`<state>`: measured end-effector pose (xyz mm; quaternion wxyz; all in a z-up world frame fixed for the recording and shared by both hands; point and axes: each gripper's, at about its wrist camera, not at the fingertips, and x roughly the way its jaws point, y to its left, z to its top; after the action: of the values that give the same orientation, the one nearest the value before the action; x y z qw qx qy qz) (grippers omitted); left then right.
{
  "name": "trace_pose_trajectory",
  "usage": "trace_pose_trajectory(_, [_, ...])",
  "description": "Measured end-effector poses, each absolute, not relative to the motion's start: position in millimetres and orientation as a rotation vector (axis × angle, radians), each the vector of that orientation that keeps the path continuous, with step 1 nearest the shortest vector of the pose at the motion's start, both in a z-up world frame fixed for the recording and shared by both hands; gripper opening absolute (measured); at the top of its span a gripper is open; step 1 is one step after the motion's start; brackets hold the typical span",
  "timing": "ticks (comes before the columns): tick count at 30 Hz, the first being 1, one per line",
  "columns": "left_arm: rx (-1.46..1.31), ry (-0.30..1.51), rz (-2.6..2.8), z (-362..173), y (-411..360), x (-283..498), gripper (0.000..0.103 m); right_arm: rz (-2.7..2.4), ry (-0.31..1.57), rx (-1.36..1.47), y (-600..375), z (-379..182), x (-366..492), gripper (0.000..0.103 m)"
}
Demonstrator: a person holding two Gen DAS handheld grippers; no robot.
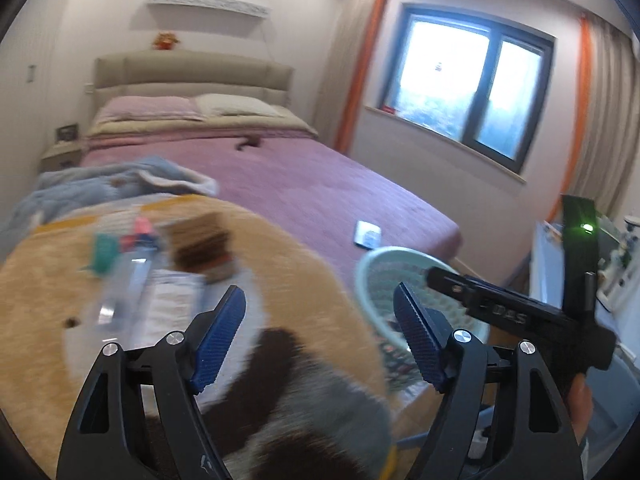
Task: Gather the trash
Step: 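Grasp the clear plastic bottle with left gripper while right gripper grasps the white carton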
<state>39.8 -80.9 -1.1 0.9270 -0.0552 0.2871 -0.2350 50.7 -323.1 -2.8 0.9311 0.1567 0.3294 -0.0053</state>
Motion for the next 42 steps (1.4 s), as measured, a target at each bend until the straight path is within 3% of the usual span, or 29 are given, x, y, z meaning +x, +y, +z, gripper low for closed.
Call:
trace_pose_trajectory(6, [-0.167, 0.596, -0.325, 6.0, -14.0, 46.0, 0.075, 0.104, 0.654, 0.259, -264.0, 6.1, 50.3, 0.067])
trace_pose_trajectory(9, [-0.184, 0.678, -0.314, -10.5, 10.3, 61.0, 0.075, 0.162, 0.659, 0.228, -236.4, 1.8, 52.5, 0.053])
trace_pose_trajectory(14, [-0.222, 0.739, -0.29, -42.4, 29.5, 83.6, 0.075, 0.223, 0.69, 0.18, -198.3, -14.8, 59.0, 0.048])
trace_pose_trajectory(25, [-0.265, 0.857, -0.284, -84.5, 34.0, 151.4, 0.069, 0.281, 0.725, 0.102, -158.2, -31.7, 68.0, 0.048])
trace_pose_trajectory(29, [-0.287, 0.889, -0.307, -96.6, 34.9, 156.9, 0.054, 0.288, 0.73, 0.084, -148.9, -33.3, 70.5, 0.048])
trace_pose_trajectory(32, [-0.308, 0.885, -0.333, -100.0, 41.6, 153.8, 0.05, 0.292, 0.735, 0.078, -140.7, -34.2, 74.4, 0.048])
trace_pose_trajectory(40, [-0.354, 0.875, -0.325, -100.0, 71.8, 124.7, 0.049, 0.28, 0.773, 0.099, -124.0, -43.2, 90.2, 0.049])
trace_pose_trajectory(42, [-0.355, 0.871, -0.301, -99.3, 81.6, 108.4, 0.049, 0.249, 0.797, 0.11, -121.8, -49.0, 99.1, 0.055])
